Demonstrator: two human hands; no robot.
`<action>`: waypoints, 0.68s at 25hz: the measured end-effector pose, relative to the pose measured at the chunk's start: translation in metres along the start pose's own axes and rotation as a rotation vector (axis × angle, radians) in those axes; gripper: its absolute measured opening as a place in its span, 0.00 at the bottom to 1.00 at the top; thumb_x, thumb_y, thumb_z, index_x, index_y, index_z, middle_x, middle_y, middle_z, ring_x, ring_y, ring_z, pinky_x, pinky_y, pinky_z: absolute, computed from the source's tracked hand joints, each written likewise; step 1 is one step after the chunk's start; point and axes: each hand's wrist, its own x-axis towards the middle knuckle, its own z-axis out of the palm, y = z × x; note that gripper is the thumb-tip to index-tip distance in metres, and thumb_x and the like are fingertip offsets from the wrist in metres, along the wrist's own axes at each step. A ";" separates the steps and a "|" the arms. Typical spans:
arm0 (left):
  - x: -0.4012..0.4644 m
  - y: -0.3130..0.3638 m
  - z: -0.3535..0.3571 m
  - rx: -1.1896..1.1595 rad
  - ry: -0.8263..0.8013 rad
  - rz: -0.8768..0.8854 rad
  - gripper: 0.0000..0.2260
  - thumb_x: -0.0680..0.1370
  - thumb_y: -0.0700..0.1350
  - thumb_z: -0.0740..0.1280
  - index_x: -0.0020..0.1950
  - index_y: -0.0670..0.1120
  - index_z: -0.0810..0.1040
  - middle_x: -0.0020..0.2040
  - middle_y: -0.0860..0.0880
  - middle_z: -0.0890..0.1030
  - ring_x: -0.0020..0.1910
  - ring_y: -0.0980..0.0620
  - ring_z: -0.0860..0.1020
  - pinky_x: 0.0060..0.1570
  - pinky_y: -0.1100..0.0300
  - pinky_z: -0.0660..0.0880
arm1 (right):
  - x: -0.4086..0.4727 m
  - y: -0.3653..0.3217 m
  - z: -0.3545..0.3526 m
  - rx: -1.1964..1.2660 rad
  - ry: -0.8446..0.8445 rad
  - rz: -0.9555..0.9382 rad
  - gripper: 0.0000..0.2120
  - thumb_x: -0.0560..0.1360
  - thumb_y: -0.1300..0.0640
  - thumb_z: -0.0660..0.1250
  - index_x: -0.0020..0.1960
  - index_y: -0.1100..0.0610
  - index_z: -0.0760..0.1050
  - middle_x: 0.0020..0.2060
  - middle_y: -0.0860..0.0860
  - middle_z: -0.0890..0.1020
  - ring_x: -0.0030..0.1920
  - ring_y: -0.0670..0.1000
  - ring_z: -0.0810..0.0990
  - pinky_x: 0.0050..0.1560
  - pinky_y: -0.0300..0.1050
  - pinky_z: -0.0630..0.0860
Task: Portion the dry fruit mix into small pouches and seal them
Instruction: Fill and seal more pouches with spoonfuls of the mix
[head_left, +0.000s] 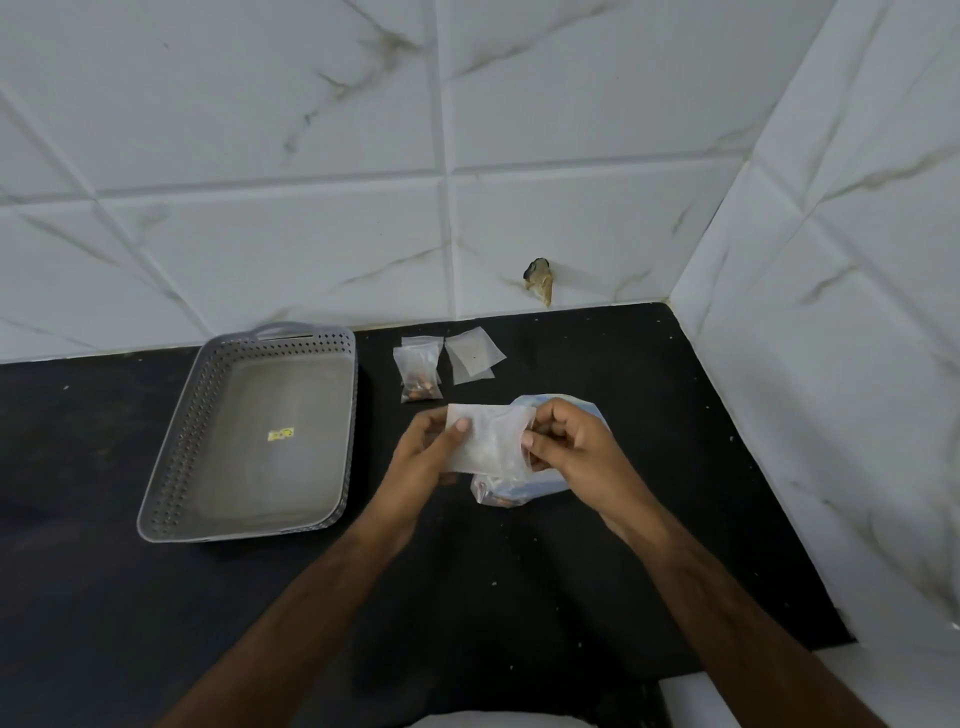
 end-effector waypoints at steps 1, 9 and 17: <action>0.001 0.000 -0.002 -0.065 -0.032 -0.062 0.11 0.82 0.45 0.66 0.63 0.43 0.78 0.56 0.46 0.84 0.50 0.51 0.83 0.40 0.62 0.80 | 0.000 0.000 0.000 0.022 0.009 -0.002 0.06 0.78 0.64 0.70 0.50 0.54 0.78 0.43 0.52 0.86 0.47 0.52 0.85 0.50 0.45 0.82; 0.001 -0.003 -0.005 -0.032 -0.032 0.016 0.08 0.81 0.42 0.68 0.56 0.38 0.80 0.47 0.43 0.83 0.39 0.51 0.80 0.34 0.61 0.76 | -0.002 0.009 -0.001 -0.146 0.131 -0.074 0.08 0.80 0.64 0.67 0.51 0.52 0.80 0.46 0.46 0.83 0.48 0.43 0.82 0.48 0.37 0.79; 0.000 0.001 -0.003 0.117 -0.030 0.024 0.07 0.81 0.44 0.69 0.50 0.40 0.82 0.36 0.50 0.83 0.33 0.57 0.79 0.33 0.64 0.75 | -0.004 0.009 0.000 0.038 0.062 0.111 0.07 0.78 0.55 0.71 0.51 0.59 0.82 0.45 0.54 0.83 0.45 0.47 0.81 0.45 0.38 0.78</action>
